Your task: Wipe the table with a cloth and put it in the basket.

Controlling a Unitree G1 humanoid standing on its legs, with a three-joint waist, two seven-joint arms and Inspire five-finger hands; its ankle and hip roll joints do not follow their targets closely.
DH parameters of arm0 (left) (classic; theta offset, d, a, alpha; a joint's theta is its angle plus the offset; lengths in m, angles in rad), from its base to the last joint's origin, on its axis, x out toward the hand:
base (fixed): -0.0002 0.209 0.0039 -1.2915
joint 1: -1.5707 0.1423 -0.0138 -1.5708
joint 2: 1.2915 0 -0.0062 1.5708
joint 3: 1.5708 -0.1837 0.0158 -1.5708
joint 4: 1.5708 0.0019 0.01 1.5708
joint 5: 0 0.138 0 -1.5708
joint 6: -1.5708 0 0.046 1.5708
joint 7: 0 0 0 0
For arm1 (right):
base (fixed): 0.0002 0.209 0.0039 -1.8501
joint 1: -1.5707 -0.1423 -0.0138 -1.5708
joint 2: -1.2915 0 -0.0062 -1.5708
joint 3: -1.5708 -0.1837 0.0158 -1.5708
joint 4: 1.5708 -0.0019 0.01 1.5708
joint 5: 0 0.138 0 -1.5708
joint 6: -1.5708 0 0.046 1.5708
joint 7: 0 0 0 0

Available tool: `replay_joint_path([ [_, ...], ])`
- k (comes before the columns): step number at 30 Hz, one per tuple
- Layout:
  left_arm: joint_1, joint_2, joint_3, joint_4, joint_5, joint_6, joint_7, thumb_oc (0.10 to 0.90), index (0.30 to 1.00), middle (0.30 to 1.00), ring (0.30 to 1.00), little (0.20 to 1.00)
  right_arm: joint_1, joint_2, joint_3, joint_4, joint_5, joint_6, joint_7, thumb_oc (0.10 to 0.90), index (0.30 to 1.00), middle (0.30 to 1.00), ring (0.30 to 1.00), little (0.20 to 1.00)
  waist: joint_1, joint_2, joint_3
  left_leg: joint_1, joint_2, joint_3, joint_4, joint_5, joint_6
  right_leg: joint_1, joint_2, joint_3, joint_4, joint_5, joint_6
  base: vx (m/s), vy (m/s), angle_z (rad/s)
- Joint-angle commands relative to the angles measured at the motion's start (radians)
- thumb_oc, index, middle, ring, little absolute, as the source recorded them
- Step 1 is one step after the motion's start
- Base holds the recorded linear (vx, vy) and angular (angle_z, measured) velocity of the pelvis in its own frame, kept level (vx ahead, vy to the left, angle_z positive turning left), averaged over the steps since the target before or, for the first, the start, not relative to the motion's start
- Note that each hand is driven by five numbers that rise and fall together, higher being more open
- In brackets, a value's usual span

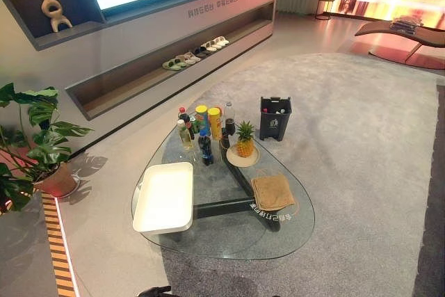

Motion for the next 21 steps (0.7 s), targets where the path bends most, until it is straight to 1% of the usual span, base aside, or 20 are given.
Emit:
replay_joint_path([
  [1,-0.060,0.040,0.013,0.034,-0.015,-0.031,0.021,0.800,0.900,0.900,0.900,0.900,-0.037,-0.040,-0.002,0.042,-0.026,0.007,0.006,0.800,0.900,0.900,0.900,0.900,0.011,-0.018,0.063,0.009,-0.050,0.066,0.006,-0.070,0.024,0.029,-0.001,-0.039,0.009,-0.042,0.022,0.07,0.008,-0.01],
  [6,-0.088,0.046,-0.007,0.003,-0.087,-0.036,0.042,0.800,0.900,0.900,0.900,0.900,-0.068,-0.061,0.022,0.027,0.000,0.021,0.003,0.800,0.900,0.900,0.900,0.900,0.009,-0.005,0.123,-0.063,-0.053,0.057,0.006,-0.037,0.025,-0.045,-0.004,-0.023,0.006,-0.009,0.021,-0.06,0.016,-0.06],
  [8,-0.133,0.043,-0.009,-0.005,-0.102,-0.041,0.058,0.800,0.900,0.900,0.900,0.900,-0.108,-0.065,0.032,0.024,0.027,0.026,-0.017,0.800,0.900,0.900,0.900,0.900,0.016,0.002,0.176,-0.131,-0.062,0.038,0.006,-0.008,0.028,-0.111,-0.010,-0.019,0.005,0.016,0.023,-0.20,0.013,-0.15],
  [11,-0.178,0.049,-0.012,-0.006,-0.130,-0.053,0.063,0.800,0.900,0.900,0.900,0.900,-0.149,-0.072,0.043,0.012,0.054,0.028,-0.029,0.800,0.900,0.900,0.900,0.900,0.014,0.006,0.225,-0.185,-0.067,0.037,0.006,0.010,0.030,-0.171,-0.008,-0.013,0.005,0.035,0.021,-0.17,-0.012,-0.03],
  [12,-0.200,0.051,-0.016,-0.007,-0.154,-0.063,0.067,0.800,0.900,0.900,0.900,0.900,-0.169,-0.076,0.048,0.006,0.067,0.032,-0.035,0.800,0.900,0.900,0.900,0.900,0.011,0.006,0.250,-0.212,-0.071,0.033,0.006,0.016,0.033,-0.202,-0.002,-0.004,0.005,0.043,0.018,-0.14,-0.011,-0.03],
  [14,-0.225,0.060,-0.011,-0.013,-0.179,-0.070,0.066,0.800,0.900,0.900,0.900,0.900,-0.187,-0.084,0.053,-0.009,0.071,0.048,-0.039,0.800,0.900,0.900,0.900,0.900,0.009,0.006,0.279,-0.247,-0.074,0.036,0.006,0.026,0.036,-0.240,0.004,0.005,0.011,0.048,0.012,-0.12,-0.004,-0.03],
  [16,-0.263,0.077,-0.013,-0.023,-0.220,-0.091,0.071,0.800,0.900,0.900,0.900,0.900,-0.214,-0.100,0.064,-0.026,0.095,0.038,-0.045,0.800,0.900,0.900,0.900,0.900,0.015,0.003,0.335,-0.307,-0.075,0.035,0.006,0.055,0.034,-0.310,0.013,0.003,0.061,0.042,0.004,-0.19,-0.010,-0.07],
  [17,-0.275,0.081,-0.014,-0.031,-0.231,-0.097,0.073,0.800,0.900,0.900,0.900,0.900,-0.224,-0.105,0.067,-0.032,0.099,0.039,-0.047,0.800,0.900,0.900,0.900,0.900,0.016,0.001,0.352,-0.333,-0.077,0.033,0.015,0.067,0.032,-0.342,0.015,0.000,0.092,0.036,0.000,-0.21,-0.007,-0.12],
  [20,-0.314,0.098,-0.028,-0.060,-0.277,-0.104,0.095,0.800,0.900,0.900,0.900,0.900,-0.255,-0.124,0.075,-0.048,0.118,0.033,-0.051,0.800,0.900,0.900,0.900,0.900,0.022,-0.002,0.400,-0.442,-0.090,0.014,0.112,0.072,0.031,-0.442,0.020,-0.012,0.205,0.008,-0.012,-0.21,-0.009,-0.04],
  [21,-0.334,0.110,-0.034,-0.070,-0.295,-0.108,0.096,0.800,0.900,0.900,0.900,0.900,-0.272,-0.135,0.078,-0.046,0.141,0.021,-0.056,0.800,0.900,0.900,0.900,0.900,0.024,-0.003,0.418,-0.510,-0.101,0.002,0.192,0.059,0.032,-0.503,0.020,-0.018,0.277,-0.015,-0.020,-0.23,-0.020,0.04],
])
